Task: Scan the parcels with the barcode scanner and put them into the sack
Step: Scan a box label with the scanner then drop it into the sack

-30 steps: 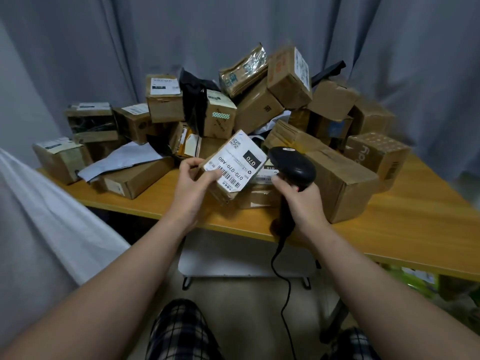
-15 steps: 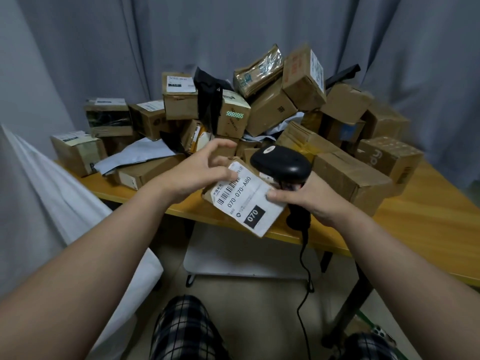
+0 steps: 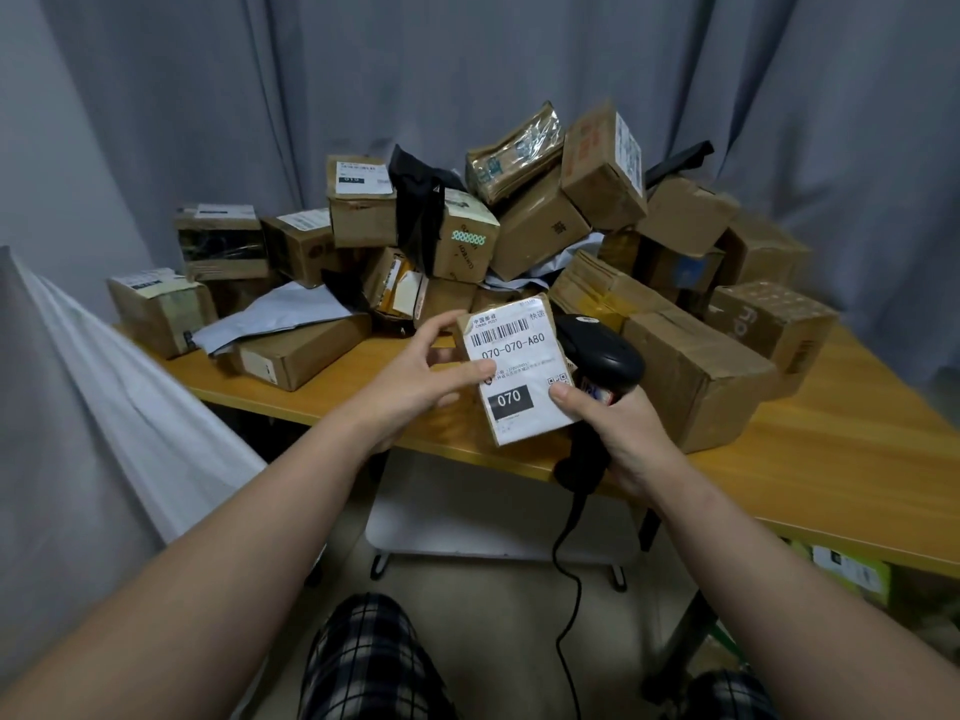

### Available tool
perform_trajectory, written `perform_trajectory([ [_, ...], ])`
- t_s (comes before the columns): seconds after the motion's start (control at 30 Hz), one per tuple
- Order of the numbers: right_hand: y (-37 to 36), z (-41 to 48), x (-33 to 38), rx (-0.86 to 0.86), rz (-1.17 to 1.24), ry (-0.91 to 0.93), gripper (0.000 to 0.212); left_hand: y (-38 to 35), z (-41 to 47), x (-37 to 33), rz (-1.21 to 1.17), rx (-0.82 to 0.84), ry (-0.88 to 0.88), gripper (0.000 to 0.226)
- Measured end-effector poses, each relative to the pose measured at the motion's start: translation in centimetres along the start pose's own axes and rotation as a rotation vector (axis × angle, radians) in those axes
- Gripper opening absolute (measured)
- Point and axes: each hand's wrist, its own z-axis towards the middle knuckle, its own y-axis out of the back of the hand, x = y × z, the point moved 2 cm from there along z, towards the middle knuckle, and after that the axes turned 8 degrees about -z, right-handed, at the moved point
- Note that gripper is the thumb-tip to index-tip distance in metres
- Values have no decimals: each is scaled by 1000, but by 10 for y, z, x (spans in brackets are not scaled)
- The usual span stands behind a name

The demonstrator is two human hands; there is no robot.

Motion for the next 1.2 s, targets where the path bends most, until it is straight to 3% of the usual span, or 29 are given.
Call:
perform_trajectory([
  [0.13, -1, -3, -4, 1, 11, -24, 39, 0, -1, 3, -133, -62, -51, 35],
  [0.27, -6, -1, -5, -4, 40, -32, 45, 1, -2, -5, -141, -113, -59, 24],
  [0.4, -12, 3, 2, -143, -101, 2, 49, 13, -4, -18, -116, -223, -171, 14],
  [0.53, -23, 3, 11, -154, -278, 86, 35, 35, 1, -23, 39, -314, -295, 20],
  [0.63, -35, -2, 5, -83, -394, 121, 11, 45, 4, -7, 148, -280, -236, 34],
  [0.77, -46, -8, -14, -123, -423, 69, 29, 46, 2, 12, 170, -286, -170, 39],
  [1.2, -44, -23, -24, -191, -377, 99, 9, 53, 14, 17, 120, -300, -109, 33],
])
